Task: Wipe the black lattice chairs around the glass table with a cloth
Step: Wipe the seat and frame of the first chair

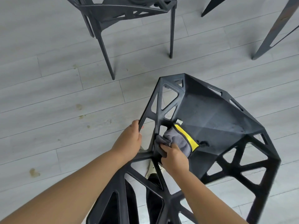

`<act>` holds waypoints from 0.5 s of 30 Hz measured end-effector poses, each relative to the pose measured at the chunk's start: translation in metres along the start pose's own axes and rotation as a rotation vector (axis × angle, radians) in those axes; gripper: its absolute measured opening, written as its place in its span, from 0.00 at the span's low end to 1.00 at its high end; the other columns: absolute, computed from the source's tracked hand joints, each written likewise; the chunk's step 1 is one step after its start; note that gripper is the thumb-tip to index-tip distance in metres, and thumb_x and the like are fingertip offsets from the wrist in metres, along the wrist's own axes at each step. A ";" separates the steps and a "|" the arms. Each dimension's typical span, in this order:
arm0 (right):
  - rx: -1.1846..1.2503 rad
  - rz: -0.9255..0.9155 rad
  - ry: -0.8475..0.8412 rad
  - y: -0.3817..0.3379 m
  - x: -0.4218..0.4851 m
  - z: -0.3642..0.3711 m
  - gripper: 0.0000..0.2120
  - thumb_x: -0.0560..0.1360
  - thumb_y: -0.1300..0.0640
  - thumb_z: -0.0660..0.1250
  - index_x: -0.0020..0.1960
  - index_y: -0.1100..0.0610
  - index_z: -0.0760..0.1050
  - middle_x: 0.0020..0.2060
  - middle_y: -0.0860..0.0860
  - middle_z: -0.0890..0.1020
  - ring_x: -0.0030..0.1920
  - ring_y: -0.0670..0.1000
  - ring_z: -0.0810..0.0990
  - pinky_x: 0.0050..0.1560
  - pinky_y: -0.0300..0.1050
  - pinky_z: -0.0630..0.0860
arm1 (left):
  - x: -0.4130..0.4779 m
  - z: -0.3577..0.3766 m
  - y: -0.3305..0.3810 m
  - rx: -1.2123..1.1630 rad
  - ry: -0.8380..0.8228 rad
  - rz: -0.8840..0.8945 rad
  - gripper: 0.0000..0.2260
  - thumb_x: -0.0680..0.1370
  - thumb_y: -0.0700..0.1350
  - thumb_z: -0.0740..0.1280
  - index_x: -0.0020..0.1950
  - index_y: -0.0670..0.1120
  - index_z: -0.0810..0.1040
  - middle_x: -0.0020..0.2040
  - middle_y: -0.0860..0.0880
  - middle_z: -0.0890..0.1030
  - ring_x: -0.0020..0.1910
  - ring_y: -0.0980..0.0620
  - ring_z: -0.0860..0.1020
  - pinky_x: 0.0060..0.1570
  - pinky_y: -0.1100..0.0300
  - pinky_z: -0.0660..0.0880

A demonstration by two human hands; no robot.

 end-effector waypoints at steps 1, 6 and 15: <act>0.033 0.023 0.028 0.001 -0.001 -0.012 0.24 0.72 0.62 0.61 0.64 0.44 0.74 0.58 0.50 0.72 0.42 0.52 0.71 0.29 0.40 0.62 | 0.000 0.000 -0.001 -0.005 -0.002 0.001 0.14 0.82 0.39 0.54 0.67 0.43 0.63 0.63 0.45 0.73 0.39 0.54 0.69 0.33 0.67 0.64; 0.304 0.027 0.709 0.000 -0.025 -0.124 0.24 0.68 0.66 0.69 0.62 0.50 0.77 0.50 0.52 0.75 0.46 0.54 0.76 0.37 0.42 0.69 | 0.002 0.001 -0.002 -0.012 -0.004 -0.002 0.14 0.82 0.39 0.54 0.67 0.43 0.63 0.68 0.50 0.70 0.37 0.56 0.71 0.35 0.66 0.66; 0.391 0.139 0.734 0.011 0.015 -0.124 0.24 0.73 0.56 0.69 0.68 0.51 0.71 0.66 0.54 0.71 0.65 0.57 0.68 0.61 0.54 0.67 | 0.004 0.004 -0.005 0.008 -0.007 -0.009 0.14 0.81 0.37 0.53 0.67 0.43 0.63 0.67 0.50 0.72 0.49 0.50 0.74 0.44 0.62 0.67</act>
Point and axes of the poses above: each hand's wrist, its own x-axis towards the middle knuckle, its own z-axis out of the palm, y = z × x, the point moved 10 cm from there along x, towards the middle knuckle
